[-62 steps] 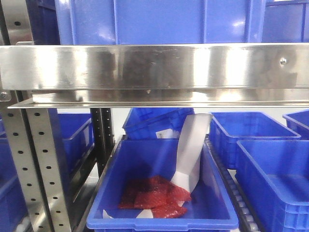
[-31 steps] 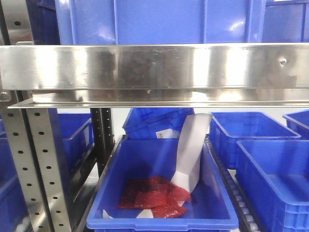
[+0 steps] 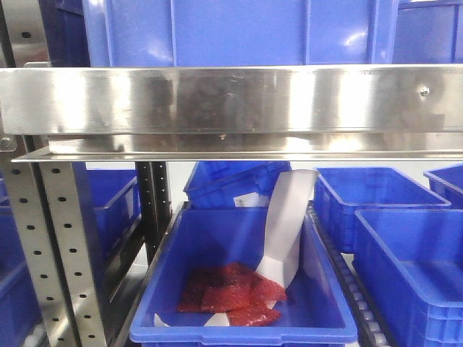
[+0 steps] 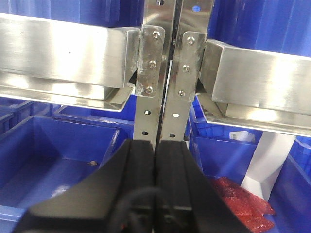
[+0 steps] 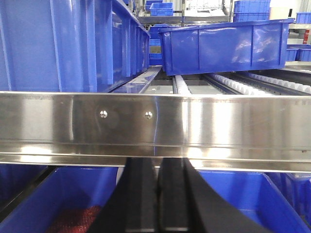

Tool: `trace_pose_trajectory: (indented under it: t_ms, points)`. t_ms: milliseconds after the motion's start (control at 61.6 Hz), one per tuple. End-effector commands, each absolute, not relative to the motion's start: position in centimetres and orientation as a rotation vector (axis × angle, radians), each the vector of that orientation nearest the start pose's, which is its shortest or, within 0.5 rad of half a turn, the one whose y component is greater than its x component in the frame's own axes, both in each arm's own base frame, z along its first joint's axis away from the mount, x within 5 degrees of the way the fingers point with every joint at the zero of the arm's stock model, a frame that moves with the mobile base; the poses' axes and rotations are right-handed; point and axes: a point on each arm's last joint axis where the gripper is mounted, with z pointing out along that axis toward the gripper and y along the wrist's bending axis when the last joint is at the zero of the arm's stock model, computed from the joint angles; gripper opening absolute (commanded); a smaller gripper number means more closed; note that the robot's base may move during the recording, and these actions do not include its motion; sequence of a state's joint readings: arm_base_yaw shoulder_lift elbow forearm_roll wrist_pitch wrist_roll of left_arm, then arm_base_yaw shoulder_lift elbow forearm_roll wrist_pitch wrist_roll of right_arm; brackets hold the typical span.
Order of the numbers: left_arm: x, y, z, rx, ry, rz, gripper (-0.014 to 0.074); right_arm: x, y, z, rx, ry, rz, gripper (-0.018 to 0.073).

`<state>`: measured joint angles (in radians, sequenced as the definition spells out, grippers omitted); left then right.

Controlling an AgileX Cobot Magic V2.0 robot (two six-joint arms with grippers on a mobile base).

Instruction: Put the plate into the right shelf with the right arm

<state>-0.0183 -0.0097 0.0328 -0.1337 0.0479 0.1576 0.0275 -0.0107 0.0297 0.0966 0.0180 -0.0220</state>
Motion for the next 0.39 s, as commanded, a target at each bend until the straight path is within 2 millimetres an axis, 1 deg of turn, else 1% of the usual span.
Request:
trace_pose_trajectory:
  t_ms: [0, 373]
  points:
    - [5.62, -0.06, 20.35, 0.016, 1.465, -0.005, -0.0128, 5.34, 0.06, 21.6, 0.032, 1.403, 0.062, 0.0052]
    - [5.62, -0.06, 20.35, 0.016, 1.465, -0.005, -0.0128, 5.35, 0.06, 21.59, 0.032, 1.404, 0.062, 0.0052]
